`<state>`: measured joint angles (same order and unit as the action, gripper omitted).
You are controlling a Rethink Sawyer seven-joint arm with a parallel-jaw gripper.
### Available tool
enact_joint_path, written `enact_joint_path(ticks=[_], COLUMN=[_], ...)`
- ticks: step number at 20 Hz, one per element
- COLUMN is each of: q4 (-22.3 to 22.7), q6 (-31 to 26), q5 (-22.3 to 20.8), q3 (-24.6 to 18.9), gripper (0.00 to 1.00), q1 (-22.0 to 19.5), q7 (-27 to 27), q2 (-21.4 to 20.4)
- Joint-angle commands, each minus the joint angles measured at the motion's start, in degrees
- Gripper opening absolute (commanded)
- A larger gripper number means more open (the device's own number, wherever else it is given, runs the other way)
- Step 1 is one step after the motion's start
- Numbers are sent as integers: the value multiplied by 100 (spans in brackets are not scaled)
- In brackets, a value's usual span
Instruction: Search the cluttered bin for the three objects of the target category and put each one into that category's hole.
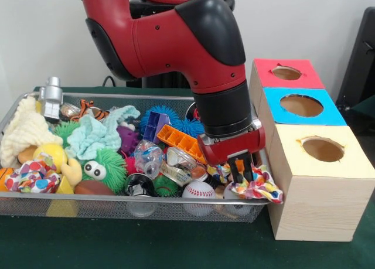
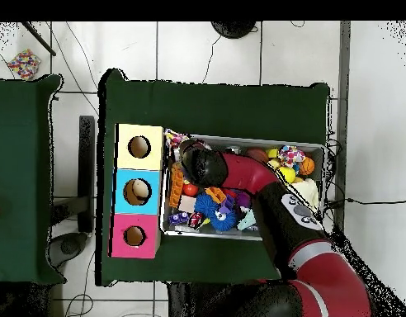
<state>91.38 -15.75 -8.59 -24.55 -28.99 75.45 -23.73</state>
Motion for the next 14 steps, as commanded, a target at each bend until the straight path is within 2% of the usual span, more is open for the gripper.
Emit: enact_joint_path(ticks=[1, 6, 10, 12, 14], q4=[183, 162, 207, 261, 396], q6=[187, 166, 252, 39, -254], q5=[-76, -144, -67, 92, 232], q3=[-444, -401, -371, -310, -387], gripper=[0, 0, 0, 0, 0], q1=[-24, -1, -18, -36, -127], q7=[659, 601, 760, 878, 894], q2=[246, 207, 183, 152, -68])
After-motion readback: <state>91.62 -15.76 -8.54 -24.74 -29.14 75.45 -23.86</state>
